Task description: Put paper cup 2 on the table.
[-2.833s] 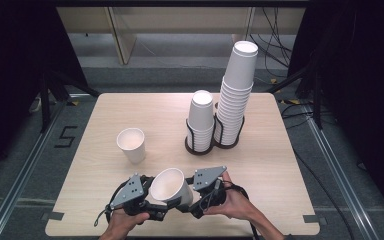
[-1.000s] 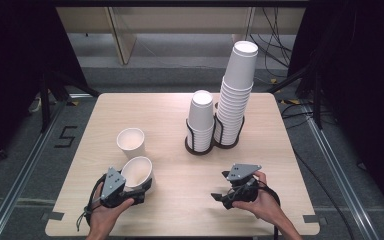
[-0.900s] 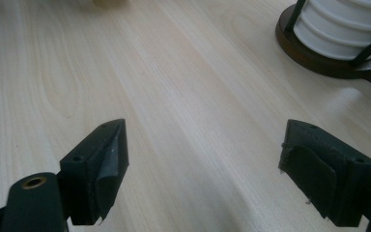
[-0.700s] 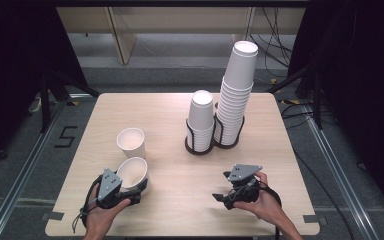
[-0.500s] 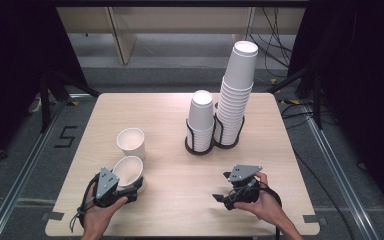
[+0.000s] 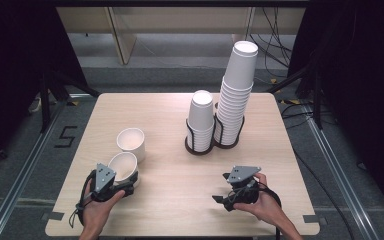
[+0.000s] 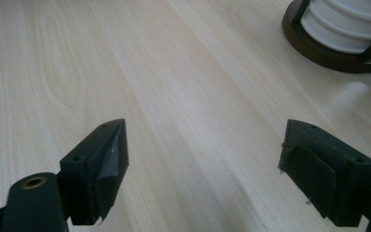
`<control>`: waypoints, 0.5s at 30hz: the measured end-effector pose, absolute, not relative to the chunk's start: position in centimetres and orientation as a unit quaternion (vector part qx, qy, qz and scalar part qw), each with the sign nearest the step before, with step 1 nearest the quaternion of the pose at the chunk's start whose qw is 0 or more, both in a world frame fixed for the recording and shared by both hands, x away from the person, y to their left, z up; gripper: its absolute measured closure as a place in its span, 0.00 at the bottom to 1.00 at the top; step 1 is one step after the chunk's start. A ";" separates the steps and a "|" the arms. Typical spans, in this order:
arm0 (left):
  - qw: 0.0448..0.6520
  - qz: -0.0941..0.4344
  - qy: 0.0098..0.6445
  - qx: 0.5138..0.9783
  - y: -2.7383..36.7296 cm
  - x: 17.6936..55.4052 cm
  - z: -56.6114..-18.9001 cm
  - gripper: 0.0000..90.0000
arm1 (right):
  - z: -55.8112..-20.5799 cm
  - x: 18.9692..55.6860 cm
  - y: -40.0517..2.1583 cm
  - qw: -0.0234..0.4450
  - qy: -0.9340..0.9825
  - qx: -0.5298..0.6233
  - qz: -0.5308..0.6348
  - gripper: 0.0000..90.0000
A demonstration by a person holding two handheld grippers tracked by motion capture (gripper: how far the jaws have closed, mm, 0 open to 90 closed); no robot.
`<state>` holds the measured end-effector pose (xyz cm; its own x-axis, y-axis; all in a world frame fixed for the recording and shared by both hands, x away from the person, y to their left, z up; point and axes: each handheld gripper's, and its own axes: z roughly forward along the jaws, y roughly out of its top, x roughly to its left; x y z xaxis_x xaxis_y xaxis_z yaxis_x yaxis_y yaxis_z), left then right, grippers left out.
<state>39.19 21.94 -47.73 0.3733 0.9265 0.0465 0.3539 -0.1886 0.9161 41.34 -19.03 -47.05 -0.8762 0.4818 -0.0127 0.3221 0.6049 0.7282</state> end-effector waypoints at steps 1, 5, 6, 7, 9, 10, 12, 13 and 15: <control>0.444 0.321 0.457 0.701 22.0 39.3 -47.9 0.19 | -47.1 41.4 -19.0 0.106 0.891 0.218 0.385 0.20; 0.440 0.323 0.461 0.700 22.0 39.5 -48.1 0.18 | -47.1 41.3 -18.9 0.104 0.892 0.220 0.382 0.20; 0.442 0.323 0.462 0.698 22.0 39.6 -48.1 0.18 | -47.2 41.3 -18.9 0.104 0.893 0.217 0.381 0.20; 0.444 0.323 0.460 0.698 22.1 39.7 -48.1 0.18 | -47.2 41.3 -18.9 0.102 0.892 0.222 0.380 0.20; 0.445 0.323 0.458 0.699 22.1 39.9 -48.3 0.18 | -47.2 41.2 -18.9 0.098 0.893 0.223 0.377 0.20; 0.447 0.322 0.458 0.698 22.2 40.0 -48.4 0.17 | -47.2 41.2 -18.8 0.101 0.893 0.221 0.378 0.20; 0.448 0.319 0.461 0.697 22.3 40.0 -48.4 0.17 | -47.3 41.3 -18.8 0.100 0.894 0.216 0.381 0.20; 0.448 0.319 0.461 0.696 22.4 40.0 -48.5 0.16 | -47.3 41.3 -18.8 0.100 0.894 0.215 0.381 0.20; 0.451 0.319 0.460 0.695 22.4 40.0 -48.6 0.16 | -47.3 41.3 -18.8 0.105 0.895 0.212 0.379 0.20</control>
<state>40.00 22.42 -48.55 0.3736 0.9272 0.0284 0.3516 -0.1698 0.9206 41.30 -18.81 -47.25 -0.8879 0.4592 -0.0268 0.3003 0.6228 0.7224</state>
